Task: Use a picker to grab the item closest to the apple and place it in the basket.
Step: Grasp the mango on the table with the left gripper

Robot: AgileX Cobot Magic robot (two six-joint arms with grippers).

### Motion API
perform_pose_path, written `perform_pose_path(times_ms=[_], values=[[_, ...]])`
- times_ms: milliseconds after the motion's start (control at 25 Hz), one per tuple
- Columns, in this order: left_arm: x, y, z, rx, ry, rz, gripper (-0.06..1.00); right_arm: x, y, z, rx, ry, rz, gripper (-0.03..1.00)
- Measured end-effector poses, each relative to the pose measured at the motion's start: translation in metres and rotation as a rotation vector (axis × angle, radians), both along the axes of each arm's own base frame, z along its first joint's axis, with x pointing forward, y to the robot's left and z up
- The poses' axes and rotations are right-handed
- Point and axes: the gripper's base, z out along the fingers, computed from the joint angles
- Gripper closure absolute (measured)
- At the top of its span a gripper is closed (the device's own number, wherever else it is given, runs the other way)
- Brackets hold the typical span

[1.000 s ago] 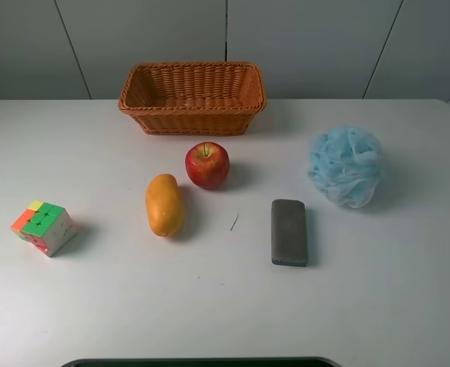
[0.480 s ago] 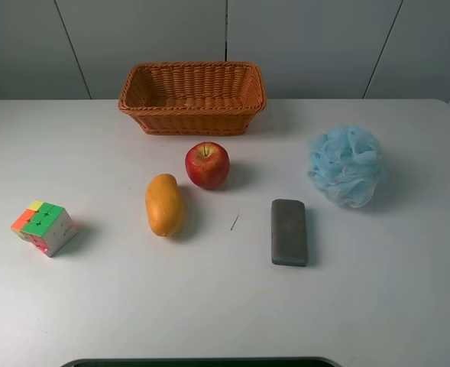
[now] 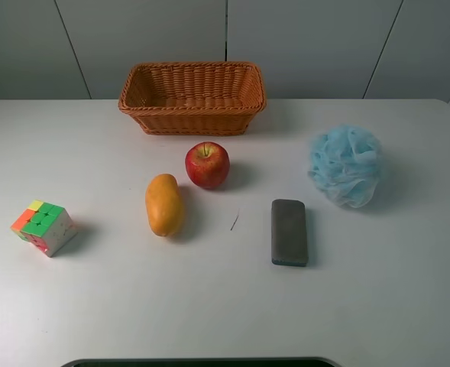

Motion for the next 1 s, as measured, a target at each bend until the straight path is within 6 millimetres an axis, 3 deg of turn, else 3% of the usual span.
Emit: perform_pose_path(times_ms=[240, 440, 720, 1000], values=[[0.055, -0.036, -0.022, -0.022, 0.102, -0.043, 0.22, 0.0, 0.0, 0.0, 0.0, 0.0, 0.0, 0.27], [0.085, -0.08, -0.051, -0.053, 0.169, -0.081, 0.22, 0.0, 0.0, 0.0, 0.0, 0.0, 0.0, 0.27], [0.101, -0.139, -0.1, -0.123, 0.283, -0.066, 0.22, 0.0, 0.0, 0.0, 0.0, 0.0, 0.0, 0.27], [0.111, -0.168, -0.145, -0.179, 0.385, -0.036, 0.22, 0.0, 0.0, 0.0, 0.0, 0.0, 0.0, 0.27]])
